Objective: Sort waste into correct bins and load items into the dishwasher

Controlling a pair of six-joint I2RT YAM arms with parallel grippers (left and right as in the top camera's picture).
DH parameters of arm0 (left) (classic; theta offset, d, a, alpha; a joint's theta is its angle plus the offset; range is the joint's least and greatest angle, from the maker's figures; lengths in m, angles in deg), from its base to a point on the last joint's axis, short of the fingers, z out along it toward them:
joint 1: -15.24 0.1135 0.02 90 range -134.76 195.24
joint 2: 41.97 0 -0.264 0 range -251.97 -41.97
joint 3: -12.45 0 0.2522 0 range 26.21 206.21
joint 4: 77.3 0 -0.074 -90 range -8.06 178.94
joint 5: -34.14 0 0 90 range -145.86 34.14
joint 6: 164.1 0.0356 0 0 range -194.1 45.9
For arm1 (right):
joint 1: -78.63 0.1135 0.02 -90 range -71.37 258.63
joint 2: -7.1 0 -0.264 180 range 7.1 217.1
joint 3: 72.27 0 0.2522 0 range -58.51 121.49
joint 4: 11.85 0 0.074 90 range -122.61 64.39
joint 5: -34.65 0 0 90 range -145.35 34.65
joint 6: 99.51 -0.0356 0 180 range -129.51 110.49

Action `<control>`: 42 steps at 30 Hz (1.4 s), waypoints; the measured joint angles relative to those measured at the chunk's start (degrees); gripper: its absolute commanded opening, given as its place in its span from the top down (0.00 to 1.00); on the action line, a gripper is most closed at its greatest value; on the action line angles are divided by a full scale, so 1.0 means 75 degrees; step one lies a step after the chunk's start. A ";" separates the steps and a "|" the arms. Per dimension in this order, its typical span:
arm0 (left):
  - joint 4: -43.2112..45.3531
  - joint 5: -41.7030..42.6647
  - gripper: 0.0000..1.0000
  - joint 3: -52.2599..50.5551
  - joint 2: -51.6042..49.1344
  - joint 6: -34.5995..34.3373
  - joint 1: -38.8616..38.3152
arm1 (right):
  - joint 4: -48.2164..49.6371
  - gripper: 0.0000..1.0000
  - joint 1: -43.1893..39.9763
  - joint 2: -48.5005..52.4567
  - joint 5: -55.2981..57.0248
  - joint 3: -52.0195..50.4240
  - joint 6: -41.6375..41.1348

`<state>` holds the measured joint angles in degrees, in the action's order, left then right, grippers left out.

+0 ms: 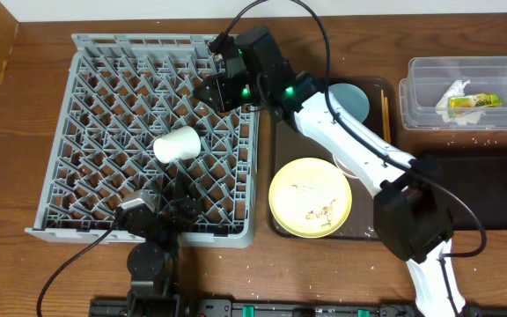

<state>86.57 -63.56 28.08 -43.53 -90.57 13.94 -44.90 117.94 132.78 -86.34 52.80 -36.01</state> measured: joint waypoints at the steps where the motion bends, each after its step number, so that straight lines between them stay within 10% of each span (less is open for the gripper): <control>1: 0.0000 0.0000 0.02 0.0000 0.0000 0.0000 0.0000 | -0.0125 0.69 -0.0017 -0.0020 0.0017 0.0000 0.0006; 4: -0.0003 0.0000 0.02 0.0000 0.0000 0.0000 0.0000 | -0.0833 0.51 -0.0213 -0.0207 0.0294 -0.0003 0.0047; 6: -0.0003 0.0000 0.02 0.0000 0.0000 0.0003 0.0000 | -0.1448 0.01 -0.0495 -0.0493 0.0618 -0.0009 0.0067; 18: -0.0003 0.0000 0.02 0.0000 0.0000 0.0000 0.0000 | -0.3905 0.01 -0.3153 -0.2882 0.1888 0.0047 0.0052; 33: 0.1078 0.1950 0.02 0.0058 -0.0041 -0.1209 0.0000 | -0.4494 0.01 -0.3570 -0.2856 0.1938 0.0044 0.0052; 42: -0.3914 0.1378 0.02 0.4401 -0.3258 0.0481 0.0000 | -0.4500 0.01 -0.3570 -0.2856 0.1935 0.0041 0.0050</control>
<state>57.22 -53.22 61.08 -67.96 -86.96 13.94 -78.65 91.16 111.36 -71.82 53.11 -35.64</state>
